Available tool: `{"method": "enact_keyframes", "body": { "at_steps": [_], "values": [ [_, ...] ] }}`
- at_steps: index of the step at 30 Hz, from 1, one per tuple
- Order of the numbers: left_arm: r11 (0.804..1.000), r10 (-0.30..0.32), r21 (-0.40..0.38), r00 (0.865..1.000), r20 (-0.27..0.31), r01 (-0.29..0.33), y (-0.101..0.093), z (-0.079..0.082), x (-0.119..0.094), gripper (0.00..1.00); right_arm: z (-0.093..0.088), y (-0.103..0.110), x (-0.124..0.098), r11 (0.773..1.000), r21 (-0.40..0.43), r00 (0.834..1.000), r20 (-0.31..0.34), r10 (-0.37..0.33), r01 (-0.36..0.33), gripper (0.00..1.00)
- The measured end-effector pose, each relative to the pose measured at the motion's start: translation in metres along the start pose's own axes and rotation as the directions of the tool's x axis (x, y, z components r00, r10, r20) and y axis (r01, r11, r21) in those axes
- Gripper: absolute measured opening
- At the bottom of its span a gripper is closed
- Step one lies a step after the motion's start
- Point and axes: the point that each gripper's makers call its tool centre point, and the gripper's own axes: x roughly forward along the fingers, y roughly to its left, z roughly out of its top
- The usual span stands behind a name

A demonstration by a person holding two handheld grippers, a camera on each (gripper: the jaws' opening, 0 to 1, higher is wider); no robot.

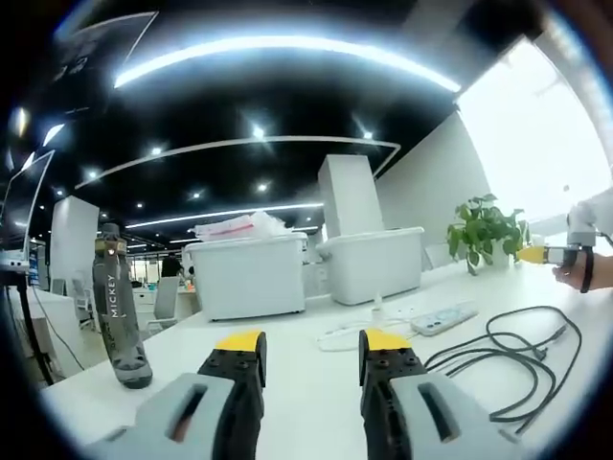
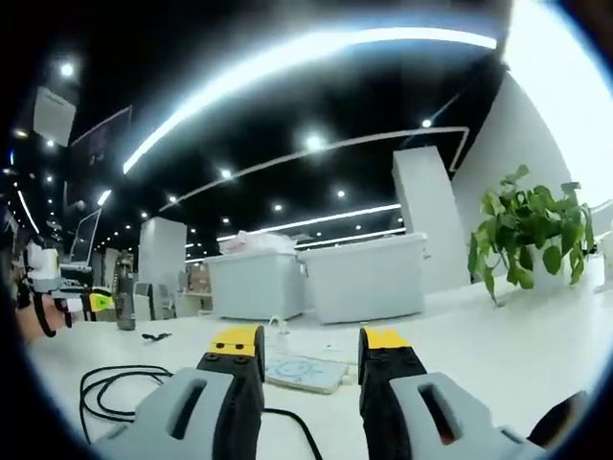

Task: Coil the Type-C to USB data cable on the desktop and secure it with Velcro straps.

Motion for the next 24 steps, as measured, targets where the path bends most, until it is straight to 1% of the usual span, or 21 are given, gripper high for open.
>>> {"method": "enact_keyframes", "body": {
  "at_steps": [2, 5, 7, 9, 10, 11, 13, 14, 16, 18, 19, 21, 24],
  "values": [
    [1.0, 0.001, 0.0, 1.0, 0.001, -0.001, 0.0, 0.0, 0.0, 0.4, 0.002, -0.002, 0.0, 1.0, -0.006, 1.0, 0.01, -0.005, 0.005, 0.35],
    [1.0, 0.001, -0.003, 1.0, -0.001, -0.001, 0.001, 0.0, 0.0, 0.4, 0.003, -0.003, 0.0, 1.0, 0.013, 1.0, 0.015, -0.007, 0.007, 0.32],
    [1.0, -0.001, -0.003, 1.0, -0.001, 0.001, 0.0, 0.0, 0.0, 0.4, 0.0, -0.003, 0.0, 1.0, 0.026, 1.0, -0.001, -0.01, 0.01, 0.31],
    [1.0, -0.002, 0.0, 1.0, 0.0, 0.002, 0.0, 0.0, 0.0, 0.4, -0.003, -0.003, 0.0, 0.999, 0.036, 1.0, -0.016, -0.01, 0.01, 0.27],
    [1.0, -0.003, 0.001, 1.0, 0.001, 0.003, 0.0, 0.0, 0.0, 0.4, -0.004, -0.002, 0.0, 1.0, 0.03, 1.0, -0.019, -0.007, 0.007, 0.26],
    [1.0, -0.003, 0.0, 1.0, 0.001, 0.003, 0.0, 0.0, -0.001, 0.4, -0.005, -0.002, 0.0, 1.0, -0.018, 1.0, -0.029, -0.002, 0.002, 0.25],
    [1.0, -0.002, -0.001, 1.0, 0.0, 0.002, 0.0, 0.0, -0.001, 0.4, -0.008, 0.0, 0.0, 0.998, -0.07, 0.999, -0.053, 0.006, -0.01, 0.21],
    [1.0, -0.002, -0.002, 1.0, 0.0, 0.002, 0.0, 0.0, -0.001, 0.4, -0.008, 0.002, 0.001, 0.999, -0.051, 0.999, -0.05, 0.004, -0.007, 0.2],
    [1.0, -0.003, -0.003, 1.0, 0.001, 0.003, 0.0, 0.0, -0.001, 0.4, -0.008, 0.005, 0.001, 0.999, -0.05, 0.999, -0.048, 0.019, -0.021, 0.2],
    [1.0, -0.003, 0.0, 1.0, 0.001, 0.003, -0.001, 0.001, -0.001, 0.4, -0.01, 0.005, 0.001, 0.998, -0.062, 0.998, -0.057, 0.01, -0.014, 0.2],
    [1.0, -0.003, 0.0, 1.0, 0.001, 0.003, -0.001, 0.001, -0.001, 0.4, -0.01, 0.004, 0.001, 0.996, -0.084, 0.998, -0.06, 0.009, -0.014, 0.2],
    [1.0, -0.003, 0.0, 1.0, 0.001, 0.003, -0.001, 0.0, -0.001, 0.4, -0.01, 0.005, 0.001, 0.996, -0.086, 0.998, -0.054, 0.011, -0.016, 0.2],
    [1.0, -0.003, -0.001, 1.0, 0.0, 0.003, -0.001, 0.0, -0.001, 0.4, -0.009, 0.008, 0.0, 0.999, -0.037, 0.999, -0.045, 0.02, -0.022, 0.2]
  ]
}}
